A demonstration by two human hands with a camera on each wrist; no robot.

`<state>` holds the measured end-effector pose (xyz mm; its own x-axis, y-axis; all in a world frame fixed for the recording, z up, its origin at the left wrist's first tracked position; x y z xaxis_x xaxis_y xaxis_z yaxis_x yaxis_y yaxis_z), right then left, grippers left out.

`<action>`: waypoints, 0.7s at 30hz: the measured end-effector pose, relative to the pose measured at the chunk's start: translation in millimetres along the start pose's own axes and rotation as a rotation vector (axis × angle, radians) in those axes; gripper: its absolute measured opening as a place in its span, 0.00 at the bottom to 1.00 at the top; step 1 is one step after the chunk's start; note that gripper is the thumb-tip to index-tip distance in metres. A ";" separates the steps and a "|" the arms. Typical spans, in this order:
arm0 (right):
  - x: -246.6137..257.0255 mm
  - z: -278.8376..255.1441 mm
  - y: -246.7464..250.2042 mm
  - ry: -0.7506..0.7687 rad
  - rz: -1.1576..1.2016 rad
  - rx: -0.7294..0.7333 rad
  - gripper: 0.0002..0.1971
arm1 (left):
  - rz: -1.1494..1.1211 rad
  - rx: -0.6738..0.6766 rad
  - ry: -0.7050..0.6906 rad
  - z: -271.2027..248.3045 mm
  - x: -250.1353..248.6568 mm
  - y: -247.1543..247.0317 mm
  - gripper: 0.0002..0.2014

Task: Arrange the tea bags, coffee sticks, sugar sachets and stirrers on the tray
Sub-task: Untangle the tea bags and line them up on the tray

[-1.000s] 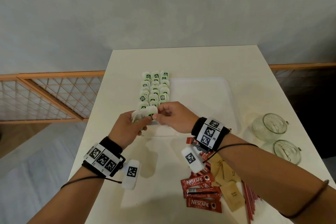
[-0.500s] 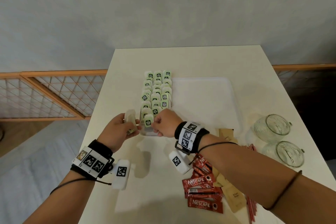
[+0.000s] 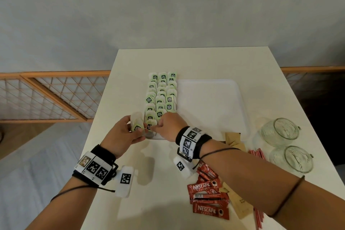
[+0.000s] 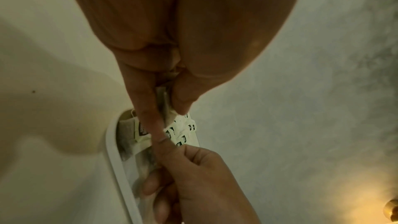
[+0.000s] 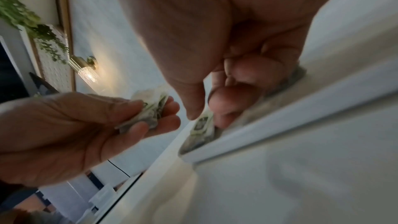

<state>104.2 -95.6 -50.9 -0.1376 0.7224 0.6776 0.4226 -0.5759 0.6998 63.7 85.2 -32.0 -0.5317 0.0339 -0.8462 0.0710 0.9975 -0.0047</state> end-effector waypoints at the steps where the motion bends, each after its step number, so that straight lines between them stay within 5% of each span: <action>1: -0.2 -2.1 2.2 0.031 0.041 -0.014 0.24 | 0.013 0.008 -0.004 -0.2 -0.1 -0.7 0.16; 5: 5.4 -19.0 13.1 0.133 0.281 -0.012 0.11 | 0.087 0.071 -0.011 2.4 2.4 -5.7 0.19; 11: 5.0 -27.9 16.7 0.129 0.393 0.014 0.11 | 0.162 0.188 -0.037 1.0 -1.3 -22.5 0.33; 21: -6.1 -34.0 27.9 0.123 0.427 -0.021 0.09 | 0.281 0.014 -0.097 -0.3 -10.5 -27.3 0.13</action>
<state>86.4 -129.1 -27.9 -0.0609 0.3680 0.9278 0.4467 -0.8212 0.3551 67.1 57.7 -22.8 -0.4061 0.3013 -0.8627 0.2162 0.9490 0.2297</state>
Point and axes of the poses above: each hand's wrist, its own z-axis towards the middle knuckle, its own y-axis out of the back of the hand, x = y × z, the point moved 3 cm from there along z, towards the middle knuckle, and after that the axes turned 8 degrees about y, right-handed, at the moved point
